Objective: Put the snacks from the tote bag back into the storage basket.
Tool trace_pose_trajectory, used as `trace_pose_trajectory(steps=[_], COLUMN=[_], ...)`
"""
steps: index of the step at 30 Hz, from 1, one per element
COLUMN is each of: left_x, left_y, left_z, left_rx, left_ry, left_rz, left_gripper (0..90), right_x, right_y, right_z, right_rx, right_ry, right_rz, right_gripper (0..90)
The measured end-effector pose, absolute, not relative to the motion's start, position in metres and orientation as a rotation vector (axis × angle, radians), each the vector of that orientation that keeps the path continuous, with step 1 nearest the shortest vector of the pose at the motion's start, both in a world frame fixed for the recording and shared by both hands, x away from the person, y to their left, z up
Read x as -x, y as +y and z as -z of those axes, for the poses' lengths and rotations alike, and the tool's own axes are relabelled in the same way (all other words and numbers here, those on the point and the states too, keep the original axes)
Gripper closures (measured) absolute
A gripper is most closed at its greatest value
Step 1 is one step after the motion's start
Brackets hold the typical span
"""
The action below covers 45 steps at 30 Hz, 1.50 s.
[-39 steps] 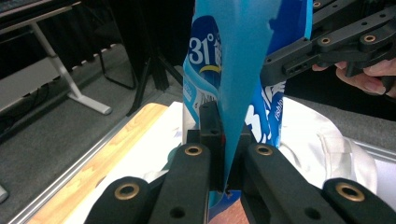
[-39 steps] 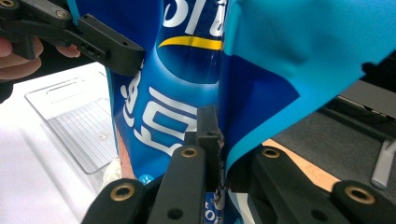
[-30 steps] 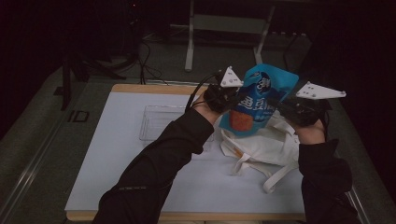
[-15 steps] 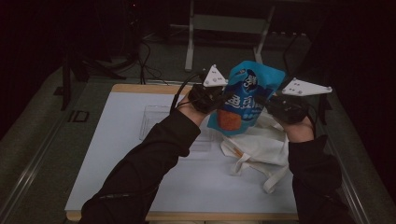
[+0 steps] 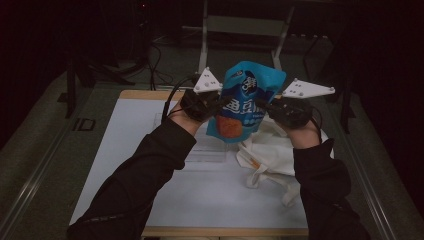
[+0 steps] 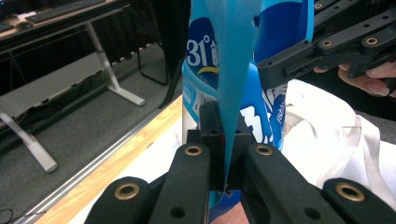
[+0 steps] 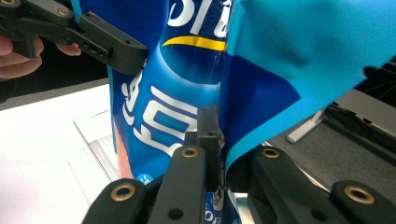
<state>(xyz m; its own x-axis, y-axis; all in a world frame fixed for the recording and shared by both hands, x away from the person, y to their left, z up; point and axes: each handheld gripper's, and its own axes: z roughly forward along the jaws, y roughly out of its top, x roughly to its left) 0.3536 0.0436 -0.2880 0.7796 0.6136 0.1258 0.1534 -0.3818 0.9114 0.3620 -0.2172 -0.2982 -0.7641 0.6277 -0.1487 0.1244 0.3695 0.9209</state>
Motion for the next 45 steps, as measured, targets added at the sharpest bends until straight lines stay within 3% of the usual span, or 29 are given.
trace_pose_trajectory(steps=[32, 45], left_x=[-0.353, -0.372], left_y=[0.128, 0.149], left_z=[0.302, 0.33], left_rx=[-1.905, -1.886], left_ry=[0.63, 0.643], left_rz=[-0.601, -0.561], left_gripper=[90.0, 90.0], right_x=[-0.378, -0.393], right_y=[-0.133, -0.11], right_z=[0.309, 0.328], right_rx=[-0.564, -0.591], right_ry=[2.206, 2.24], right_rz=[-1.412, -1.384], right_gripper=[87.5, 87.6])
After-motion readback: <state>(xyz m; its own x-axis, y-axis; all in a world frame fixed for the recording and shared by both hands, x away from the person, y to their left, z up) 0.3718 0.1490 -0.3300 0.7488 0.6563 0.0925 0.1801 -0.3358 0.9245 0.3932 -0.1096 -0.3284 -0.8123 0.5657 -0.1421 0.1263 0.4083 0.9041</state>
